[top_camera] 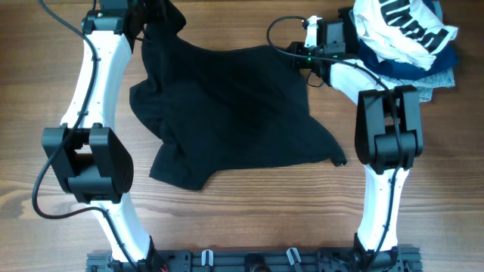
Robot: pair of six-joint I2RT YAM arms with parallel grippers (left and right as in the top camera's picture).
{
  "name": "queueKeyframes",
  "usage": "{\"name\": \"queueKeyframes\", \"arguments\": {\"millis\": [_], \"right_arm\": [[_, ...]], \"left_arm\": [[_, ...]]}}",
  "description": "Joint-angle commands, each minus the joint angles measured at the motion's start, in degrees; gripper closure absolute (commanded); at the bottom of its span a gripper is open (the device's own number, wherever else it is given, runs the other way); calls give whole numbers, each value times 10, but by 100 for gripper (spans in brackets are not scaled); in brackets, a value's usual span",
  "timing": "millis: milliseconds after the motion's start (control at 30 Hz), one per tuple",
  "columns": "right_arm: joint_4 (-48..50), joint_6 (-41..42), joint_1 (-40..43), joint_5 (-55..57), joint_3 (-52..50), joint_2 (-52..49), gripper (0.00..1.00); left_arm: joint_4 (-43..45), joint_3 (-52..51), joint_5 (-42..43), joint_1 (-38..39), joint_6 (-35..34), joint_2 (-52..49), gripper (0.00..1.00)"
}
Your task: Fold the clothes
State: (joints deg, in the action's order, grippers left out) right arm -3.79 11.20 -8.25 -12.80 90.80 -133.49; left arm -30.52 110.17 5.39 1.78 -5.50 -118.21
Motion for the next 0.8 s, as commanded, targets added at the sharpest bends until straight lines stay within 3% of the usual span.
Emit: {"name": "queueKeyframes", "arguments": {"millis": [0,167,400,767], "right_arm": [[-3,27,-13,19,-5,-43,67],[28,69,-14,40,-5,-43,96],[2,67,-12,58,47,-43,96],[-254,-39,26,73,319,-41,96]], "left_arm": [[-6,7,-23,-2,-9,7,96],[-6,7,-23,-3,-9,7,96],[-3,7,-25,-9,-10,7,96],[23,7,-25,-47,-10,7,96]]}}
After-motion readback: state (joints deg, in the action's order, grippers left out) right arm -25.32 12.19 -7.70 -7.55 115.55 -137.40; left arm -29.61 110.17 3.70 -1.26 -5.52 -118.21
